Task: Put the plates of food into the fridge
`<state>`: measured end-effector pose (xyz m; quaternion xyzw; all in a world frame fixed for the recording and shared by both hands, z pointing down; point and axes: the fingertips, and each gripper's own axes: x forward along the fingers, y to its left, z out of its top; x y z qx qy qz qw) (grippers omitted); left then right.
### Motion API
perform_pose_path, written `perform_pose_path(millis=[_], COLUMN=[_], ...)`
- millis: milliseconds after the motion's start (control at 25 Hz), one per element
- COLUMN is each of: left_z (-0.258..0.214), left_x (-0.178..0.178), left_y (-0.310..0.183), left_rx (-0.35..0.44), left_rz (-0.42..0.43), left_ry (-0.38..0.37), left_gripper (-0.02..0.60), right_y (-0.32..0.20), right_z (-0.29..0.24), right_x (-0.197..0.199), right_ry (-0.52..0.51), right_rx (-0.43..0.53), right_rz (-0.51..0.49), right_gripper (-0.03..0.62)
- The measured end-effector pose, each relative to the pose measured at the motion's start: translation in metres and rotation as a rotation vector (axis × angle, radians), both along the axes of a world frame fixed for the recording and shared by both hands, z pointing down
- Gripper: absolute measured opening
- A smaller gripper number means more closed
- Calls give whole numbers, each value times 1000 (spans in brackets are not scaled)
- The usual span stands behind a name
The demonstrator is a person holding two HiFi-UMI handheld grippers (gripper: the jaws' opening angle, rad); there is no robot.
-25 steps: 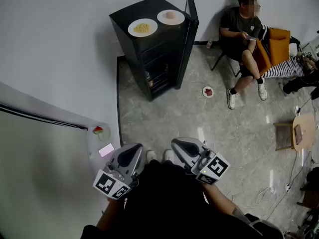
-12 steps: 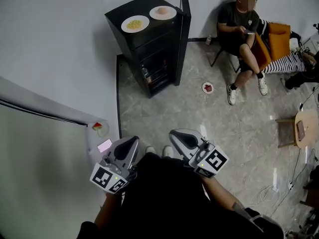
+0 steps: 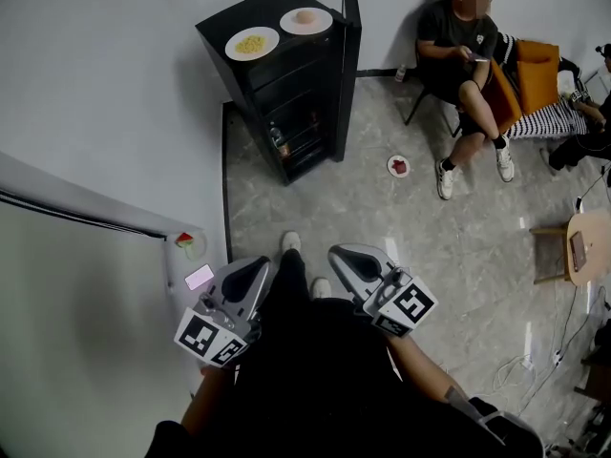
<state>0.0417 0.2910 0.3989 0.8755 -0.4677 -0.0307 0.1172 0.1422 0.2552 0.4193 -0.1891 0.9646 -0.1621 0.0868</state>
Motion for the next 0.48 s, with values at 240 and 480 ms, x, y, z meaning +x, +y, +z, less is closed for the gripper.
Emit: perform_pose_path(millis=[240, 480], left_z=[6, 19], left_x=[-8, -22], left_y=[-13, -36], left_rx=[-10, -22], left_rz=[-14, -30], left_ry=[22, 50], left_gripper=[25, 25], right_y=[-11, -30], right_z=[1, 14], right_x=[2, -12], right_ry=[-31, -11], right_rx=[-5, -36], right_rz=[-8, -14], right_gripper=[28, 28])
